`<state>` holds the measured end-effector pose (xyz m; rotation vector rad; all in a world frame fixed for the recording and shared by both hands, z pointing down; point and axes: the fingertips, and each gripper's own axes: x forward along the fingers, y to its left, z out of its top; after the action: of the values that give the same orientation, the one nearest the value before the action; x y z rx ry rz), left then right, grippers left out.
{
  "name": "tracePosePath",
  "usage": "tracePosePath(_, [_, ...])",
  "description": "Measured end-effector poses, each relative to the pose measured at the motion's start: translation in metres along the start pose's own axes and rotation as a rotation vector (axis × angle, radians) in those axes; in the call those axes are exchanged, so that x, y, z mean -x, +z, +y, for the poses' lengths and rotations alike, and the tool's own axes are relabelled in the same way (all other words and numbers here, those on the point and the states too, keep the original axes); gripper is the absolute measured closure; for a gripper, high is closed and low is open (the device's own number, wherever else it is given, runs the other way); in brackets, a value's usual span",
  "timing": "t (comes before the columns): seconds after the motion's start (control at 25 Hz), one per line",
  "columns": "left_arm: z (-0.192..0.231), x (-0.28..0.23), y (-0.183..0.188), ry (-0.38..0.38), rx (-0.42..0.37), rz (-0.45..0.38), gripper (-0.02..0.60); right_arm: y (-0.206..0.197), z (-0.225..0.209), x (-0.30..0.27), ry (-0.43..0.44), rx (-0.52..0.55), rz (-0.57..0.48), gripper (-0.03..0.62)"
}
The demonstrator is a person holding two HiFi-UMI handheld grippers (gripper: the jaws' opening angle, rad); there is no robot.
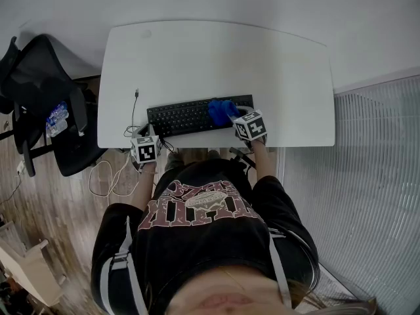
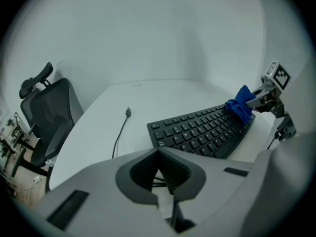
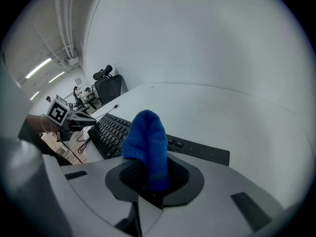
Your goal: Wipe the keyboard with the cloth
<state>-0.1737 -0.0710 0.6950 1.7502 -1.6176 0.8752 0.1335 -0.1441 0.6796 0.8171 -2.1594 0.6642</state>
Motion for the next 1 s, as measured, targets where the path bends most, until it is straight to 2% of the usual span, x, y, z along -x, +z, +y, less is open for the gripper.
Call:
tracePosePath(0.28, [-0.001, 0.000, 0.002, -0.003, -0.004, -0.004, 0.546, -0.011, -0.016, 0.011, -0.039, -0.031, -0.003, 0.530])
tracePosePath(0.76, [0.000, 0.005, 0.001, -0.002, 0.002, 0.003, 0.546, -0.037, -0.068, 0.053, -0.182, -0.157, -0.019, 0.530])
tracePosePath(1.0, [-0.001, 0.002, 0.001, -0.003, -0.001, -0.006, 0.546, -0.050, -0.085, 0.061, -0.223, -0.192, -0.020, 0.530])
